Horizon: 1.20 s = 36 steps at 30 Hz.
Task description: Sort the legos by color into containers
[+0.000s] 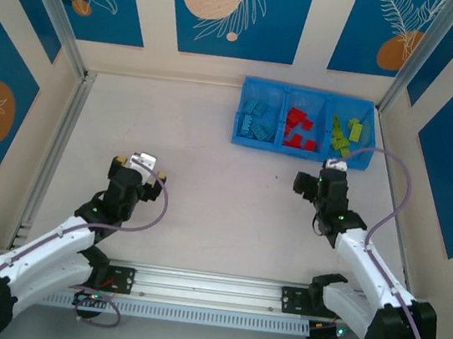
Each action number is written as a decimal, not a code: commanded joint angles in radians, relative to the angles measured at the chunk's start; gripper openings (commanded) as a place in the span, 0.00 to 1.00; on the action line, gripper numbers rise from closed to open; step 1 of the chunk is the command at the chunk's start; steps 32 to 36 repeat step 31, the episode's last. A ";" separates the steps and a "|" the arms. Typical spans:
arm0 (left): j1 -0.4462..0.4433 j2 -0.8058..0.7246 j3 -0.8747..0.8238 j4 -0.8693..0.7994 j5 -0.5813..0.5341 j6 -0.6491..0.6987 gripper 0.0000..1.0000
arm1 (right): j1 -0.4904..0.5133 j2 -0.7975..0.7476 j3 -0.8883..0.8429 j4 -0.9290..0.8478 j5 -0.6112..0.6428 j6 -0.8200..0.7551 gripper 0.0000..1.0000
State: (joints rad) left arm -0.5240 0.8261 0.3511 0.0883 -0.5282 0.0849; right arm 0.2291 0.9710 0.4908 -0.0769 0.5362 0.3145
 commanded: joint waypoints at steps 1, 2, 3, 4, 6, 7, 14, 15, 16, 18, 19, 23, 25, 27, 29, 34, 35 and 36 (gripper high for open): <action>0.080 0.096 -0.032 0.221 0.030 0.091 1.00 | -0.040 0.072 -0.122 0.425 0.076 -0.119 0.93; 0.109 0.139 -0.032 0.249 0.055 0.096 1.00 | -0.067 0.117 -0.134 0.480 0.041 -0.115 0.93; 0.144 0.192 -0.028 0.284 0.105 0.093 1.00 | -0.094 0.174 -0.144 0.543 0.007 -0.111 0.93; 0.183 0.250 -0.020 0.320 0.158 0.076 1.00 | -0.117 0.253 -0.156 0.668 -0.008 -0.124 0.93; 0.244 0.353 -0.011 0.402 0.232 0.030 1.00 | -0.143 0.329 -0.150 0.785 -0.038 -0.138 0.94; 0.271 0.409 -0.010 0.469 0.266 0.021 1.00 | -0.170 0.378 -0.184 0.939 -0.120 -0.152 0.94; 0.388 0.665 0.057 0.702 0.391 0.000 1.00 | -0.204 0.558 -0.100 0.943 -0.282 -0.175 0.99; 0.440 0.695 0.050 0.729 0.461 -0.039 1.00 | -0.197 0.551 -0.110 0.953 -0.249 -0.175 0.99; 0.465 0.736 0.032 0.822 0.487 -0.051 1.00 | -0.182 0.552 -0.103 0.937 -0.198 -0.168 0.99; 0.466 0.707 0.047 0.740 0.486 -0.051 1.00 | -0.183 0.551 -0.104 0.942 -0.196 -0.169 0.99; 0.464 0.718 0.042 0.775 0.483 -0.048 1.00 | -0.185 0.553 -0.106 0.946 -0.203 -0.169 0.99; 0.463 0.710 0.051 0.744 0.497 -0.041 1.00 | -0.184 0.553 -0.105 0.945 -0.199 -0.169 0.99; 0.463 0.708 0.053 0.735 0.511 -0.037 1.00 | -0.183 0.554 -0.105 0.944 -0.199 -0.171 0.99; 0.463 0.708 0.055 0.732 0.513 -0.037 1.00 | -0.182 0.555 -0.103 0.942 -0.197 -0.170 0.99; 0.463 0.708 0.055 0.731 0.513 -0.037 1.00 | -0.177 0.555 -0.105 0.951 -0.189 -0.174 0.99; 0.463 0.708 0.055 0.731 0.513 -0.037 1.00 | -0.171 0.553 -0.112 0.962 -0.177 -0.178 0.99; 0.463 0.708 0.055 0.731 0.513 -0.037 1.00 | -0.171 0.553 -0.112 0.962 -0.177 -0.178 0.99; 0.463 0.708 0.055 0.731 0.513 -0.037 1.00 | -0.171 0.553 -0.112 0.962 -0.177 -0.178 0.99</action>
